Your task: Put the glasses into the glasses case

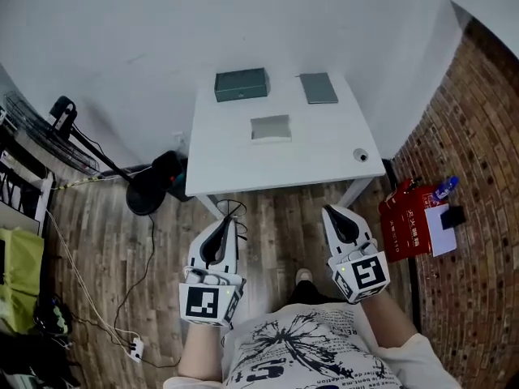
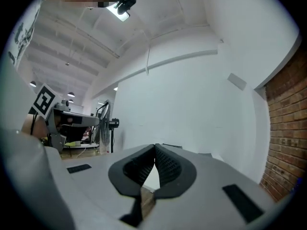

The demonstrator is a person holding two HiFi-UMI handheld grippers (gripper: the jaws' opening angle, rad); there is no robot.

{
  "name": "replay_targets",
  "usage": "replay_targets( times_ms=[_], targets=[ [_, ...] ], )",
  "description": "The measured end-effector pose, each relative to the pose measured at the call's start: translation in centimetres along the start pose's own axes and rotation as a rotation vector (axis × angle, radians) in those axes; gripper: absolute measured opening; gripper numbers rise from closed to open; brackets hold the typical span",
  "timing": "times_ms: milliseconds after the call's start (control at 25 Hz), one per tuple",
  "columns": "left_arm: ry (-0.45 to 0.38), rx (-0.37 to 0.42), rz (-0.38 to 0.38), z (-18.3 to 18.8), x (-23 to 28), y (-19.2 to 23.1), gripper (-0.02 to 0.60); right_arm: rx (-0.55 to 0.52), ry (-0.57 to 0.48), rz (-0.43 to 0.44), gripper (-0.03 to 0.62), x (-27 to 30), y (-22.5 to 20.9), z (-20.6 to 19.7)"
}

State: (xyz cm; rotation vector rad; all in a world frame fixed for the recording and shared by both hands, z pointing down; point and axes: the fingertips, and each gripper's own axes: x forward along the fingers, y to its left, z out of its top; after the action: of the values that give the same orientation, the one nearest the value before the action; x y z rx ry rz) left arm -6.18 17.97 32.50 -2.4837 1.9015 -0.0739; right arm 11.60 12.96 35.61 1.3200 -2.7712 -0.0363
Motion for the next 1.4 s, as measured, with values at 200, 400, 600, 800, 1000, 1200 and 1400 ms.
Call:
replay_targets(
  times_ms=[200, 400, 600, 800, 1000, 1200, 1400],
  targets=[
    [0.003, 0.047, 0.035, 0.6, 7.1, -1.0, 0.015, -0.036, 0.008, 0.043, 0.015, 4.7, -6.4, 0.2],
    [0.009, 0.012, 0.065, 0.3, 13.2, -0.7, 0.015, -0.068, 0.052, 0.086, 0.015, 8.7, -10.5, -0.9],
    [0.027, -0.014, 0.066, 0.1, 18.0, 1.3, 0.015, -0.078, 0.069, 0.129, 0.015, 12.1, -12.3, -1.8],
    [0.075, 0.018, 0.041, -1.5, 23.0, 3.6, 0.015, -0.052, 0.086, 0.120, 0.015, 17.1, -14.2, -2.5],
    [0.092, 0.025, -0.019, -2.7, 29.1, 6.6, 0.017, -0.041, 0.116, 0.097, 0.015, 22.9, -15.8, -3.3],
    [0.135, 0.045, -0.093, -4.1, 35.0, 10.3, 0.015, -0.027, 0.131, 0.052, 0.015, 28.7, -17.6, -3.4],
    [0.198, 0.071, -0.160, -6.8, 39.1, 13.1, 0.015, -0.014, 0.154, 0.001, 0.015, 32.9, -18.7, -4.1]
  ],
)
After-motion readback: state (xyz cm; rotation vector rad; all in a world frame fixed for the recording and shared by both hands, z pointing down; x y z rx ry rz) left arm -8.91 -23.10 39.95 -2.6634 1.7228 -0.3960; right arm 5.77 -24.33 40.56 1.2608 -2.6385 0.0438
